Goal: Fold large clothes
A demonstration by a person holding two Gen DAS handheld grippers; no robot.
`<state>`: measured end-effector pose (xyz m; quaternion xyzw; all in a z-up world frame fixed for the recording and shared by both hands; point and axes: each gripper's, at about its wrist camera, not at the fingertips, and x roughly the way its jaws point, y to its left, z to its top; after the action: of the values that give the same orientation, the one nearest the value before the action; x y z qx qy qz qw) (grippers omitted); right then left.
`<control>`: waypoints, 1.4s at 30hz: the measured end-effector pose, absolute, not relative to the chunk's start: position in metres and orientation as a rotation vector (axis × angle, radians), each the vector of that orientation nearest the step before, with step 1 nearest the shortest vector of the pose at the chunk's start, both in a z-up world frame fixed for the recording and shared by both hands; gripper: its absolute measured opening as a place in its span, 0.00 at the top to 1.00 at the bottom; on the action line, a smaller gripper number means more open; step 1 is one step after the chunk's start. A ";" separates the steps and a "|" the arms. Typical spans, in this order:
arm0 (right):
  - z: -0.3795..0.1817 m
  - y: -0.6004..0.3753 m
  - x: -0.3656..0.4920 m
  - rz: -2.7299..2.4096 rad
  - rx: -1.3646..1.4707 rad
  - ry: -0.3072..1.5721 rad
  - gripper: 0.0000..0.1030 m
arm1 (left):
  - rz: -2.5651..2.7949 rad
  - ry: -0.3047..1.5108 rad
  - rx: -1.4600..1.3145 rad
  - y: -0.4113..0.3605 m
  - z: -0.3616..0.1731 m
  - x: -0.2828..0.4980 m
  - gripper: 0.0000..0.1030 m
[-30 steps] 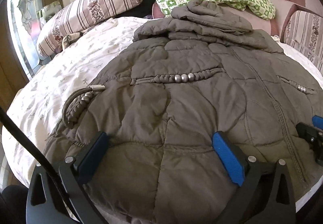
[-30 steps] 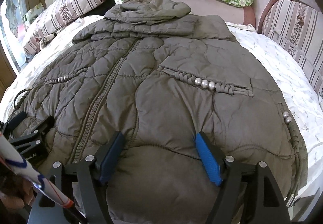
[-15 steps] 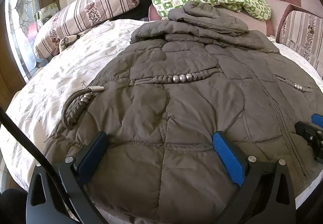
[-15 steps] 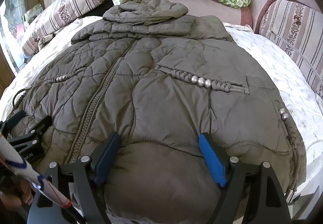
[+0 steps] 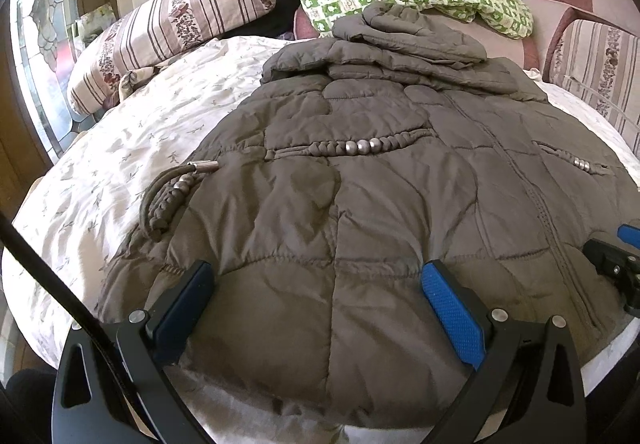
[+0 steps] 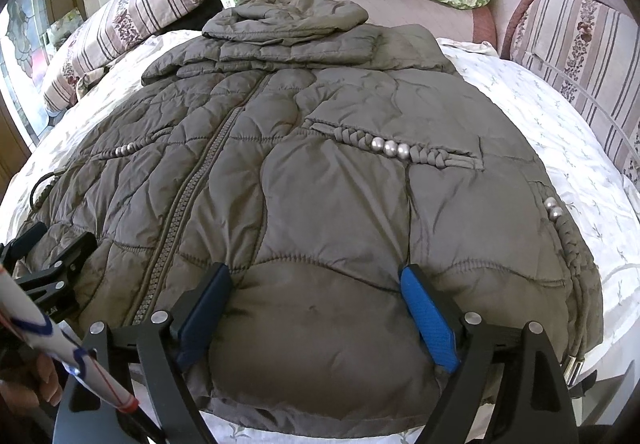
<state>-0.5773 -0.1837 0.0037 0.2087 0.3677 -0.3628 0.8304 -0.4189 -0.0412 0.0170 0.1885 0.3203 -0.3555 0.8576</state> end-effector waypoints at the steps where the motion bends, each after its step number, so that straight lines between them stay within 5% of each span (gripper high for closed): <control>1: 0.004 -0.184 -0.578 -0.766 0.449 0.781 0.13 | -0.749 0.674 0.394 -0.040 0.018 -0.419 0.00; 16: 0.020 -0.185 -0.600 -0.714 0.525 0.746 0.12 | -0.725 0.713 0.254 0.019 0.056 -0.383 0.00; 22: 0.029 -0.184 -0.617 -0.751 0.528 0.693 0.12 | -0.689 0.884 0.038 0.073 0.054 -0.320 0.34; 27: 0.029 -0.192 -0.623 -0.758 0.573 0.670 0.12 | -0.791 1.021 -0.170 0.095 0.037 -0.297 0.35; 42: 0.036 -0.202 -0.641 -0.788 0.620 0.599 0.12 | -0.928 1.062 -0.039 0.049 0.024 -0.341 0.40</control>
<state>-0.6410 -0.2020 0.0356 0.2929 0.2826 -0.3722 0.8342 -0.3408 0.0490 0.0242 -0.0179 0.4878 -0.4266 0.7614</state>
